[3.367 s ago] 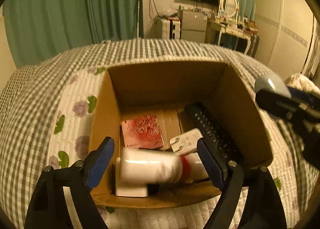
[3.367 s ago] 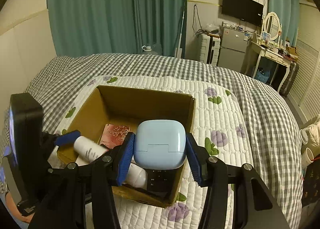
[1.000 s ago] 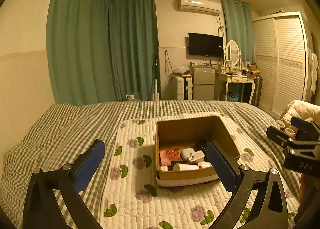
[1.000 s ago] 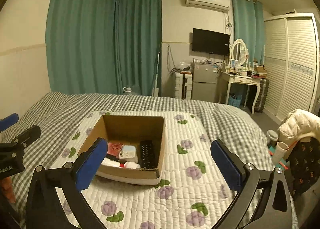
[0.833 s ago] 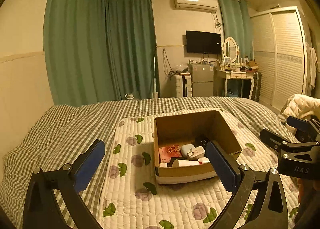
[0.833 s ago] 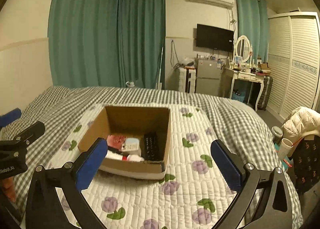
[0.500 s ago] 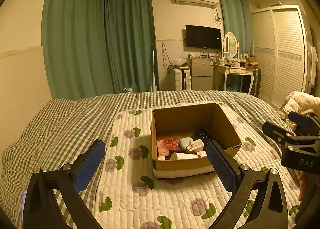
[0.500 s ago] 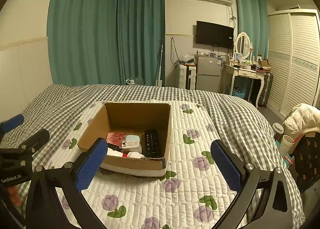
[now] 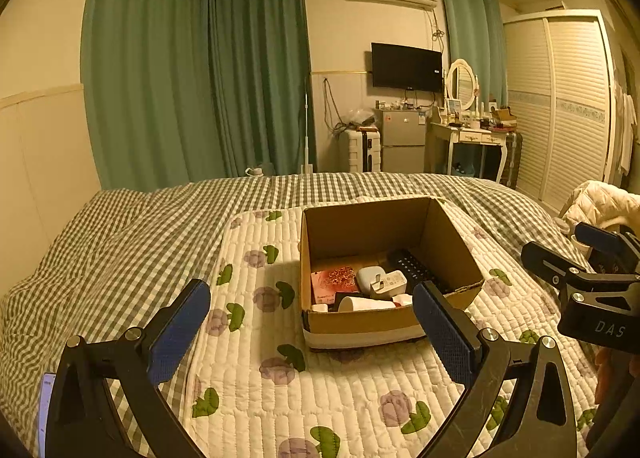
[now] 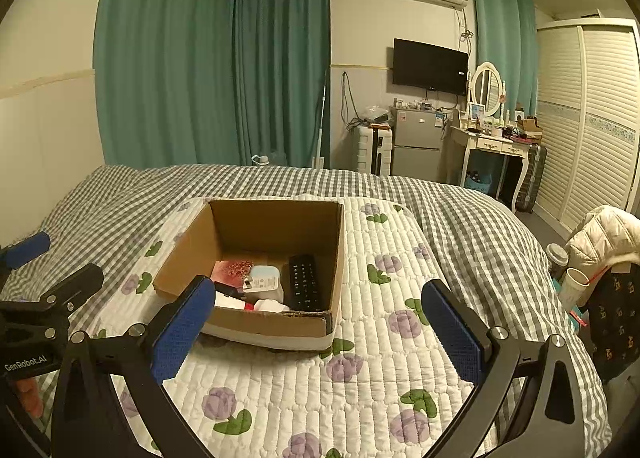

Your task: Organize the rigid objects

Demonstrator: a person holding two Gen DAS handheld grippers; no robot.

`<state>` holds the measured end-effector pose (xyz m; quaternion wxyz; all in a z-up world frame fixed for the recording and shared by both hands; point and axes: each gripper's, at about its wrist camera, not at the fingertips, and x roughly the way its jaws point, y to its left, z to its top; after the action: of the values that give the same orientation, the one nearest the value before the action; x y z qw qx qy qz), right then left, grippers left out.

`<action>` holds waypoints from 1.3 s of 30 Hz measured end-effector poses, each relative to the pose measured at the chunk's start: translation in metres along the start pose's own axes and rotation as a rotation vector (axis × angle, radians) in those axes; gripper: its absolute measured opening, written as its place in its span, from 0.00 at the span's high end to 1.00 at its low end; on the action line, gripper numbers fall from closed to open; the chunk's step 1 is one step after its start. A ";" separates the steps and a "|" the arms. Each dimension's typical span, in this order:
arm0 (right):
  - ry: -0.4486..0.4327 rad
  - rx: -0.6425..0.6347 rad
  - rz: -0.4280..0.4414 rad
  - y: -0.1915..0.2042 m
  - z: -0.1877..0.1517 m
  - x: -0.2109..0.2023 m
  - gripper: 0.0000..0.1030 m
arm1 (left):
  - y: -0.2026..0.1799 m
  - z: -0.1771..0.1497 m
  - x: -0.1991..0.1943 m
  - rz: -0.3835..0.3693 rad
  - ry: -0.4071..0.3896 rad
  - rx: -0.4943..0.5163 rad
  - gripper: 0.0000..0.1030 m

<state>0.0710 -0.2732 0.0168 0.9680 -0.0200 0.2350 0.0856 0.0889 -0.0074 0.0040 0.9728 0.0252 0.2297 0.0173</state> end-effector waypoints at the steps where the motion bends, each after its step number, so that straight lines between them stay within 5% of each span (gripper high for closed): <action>1: 0.000 -0.001 -0.001 0.000 0.000 0.000 0.00 | 0.000 0.000 0.000 0.001 0.000 0.000 0.00; 39: 0.030 -0.002 -0.034 0.001 -0.007 0.011 0.00 | 0.004 -0.004 0.001 0.033 0.004 -0.022 0.00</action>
<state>0.0773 -0.2713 0.0050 0.9657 -0.0262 0.2490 0.0689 0.0886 -0.0030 0.0003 0.9721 0.0183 0.2311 0.0362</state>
